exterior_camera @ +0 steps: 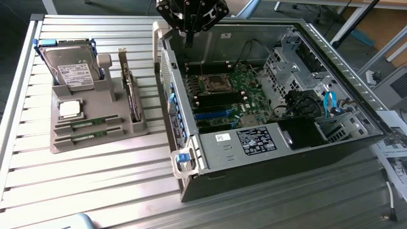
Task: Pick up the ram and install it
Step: 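Reach for the ram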
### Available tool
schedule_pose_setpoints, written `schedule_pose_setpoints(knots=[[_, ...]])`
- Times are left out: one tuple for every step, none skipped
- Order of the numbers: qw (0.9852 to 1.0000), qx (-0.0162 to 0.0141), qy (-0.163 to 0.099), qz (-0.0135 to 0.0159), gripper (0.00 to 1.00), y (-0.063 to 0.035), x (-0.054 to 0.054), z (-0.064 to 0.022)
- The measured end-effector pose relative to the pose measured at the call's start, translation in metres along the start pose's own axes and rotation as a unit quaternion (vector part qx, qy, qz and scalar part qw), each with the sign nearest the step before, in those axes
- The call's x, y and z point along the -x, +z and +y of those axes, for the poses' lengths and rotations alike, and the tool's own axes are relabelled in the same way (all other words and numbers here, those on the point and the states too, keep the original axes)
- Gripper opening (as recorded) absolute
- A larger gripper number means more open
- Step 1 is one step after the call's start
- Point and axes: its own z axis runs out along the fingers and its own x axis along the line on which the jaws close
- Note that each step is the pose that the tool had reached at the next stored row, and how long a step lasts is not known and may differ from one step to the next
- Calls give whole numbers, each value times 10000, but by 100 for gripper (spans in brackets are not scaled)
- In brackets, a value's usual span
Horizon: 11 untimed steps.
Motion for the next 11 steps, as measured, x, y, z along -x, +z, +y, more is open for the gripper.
schedule_pose_setpoints(knots=[[10000,0,0,0,10,0,-10,-1],[10000,0,0,0,10,0,-18,-1],[10000,0,0,0,10,0,-26,-2],[10000,0,0,0,10,-1,-35,-3],[10000,0,0,0,10,-1,-42,-3],[10000,0,0,0,10,-1,-50,-4],[10000,0,0,0,10,-2,-60,-4],[10000,0,0,0,10,-2,-68,-5],[10000,0,0,0,10,-2,-77,-6],[10000,0,0,0,10,-2,-86,-6],[10000,0,0,0,10,-2,-95,-7]])
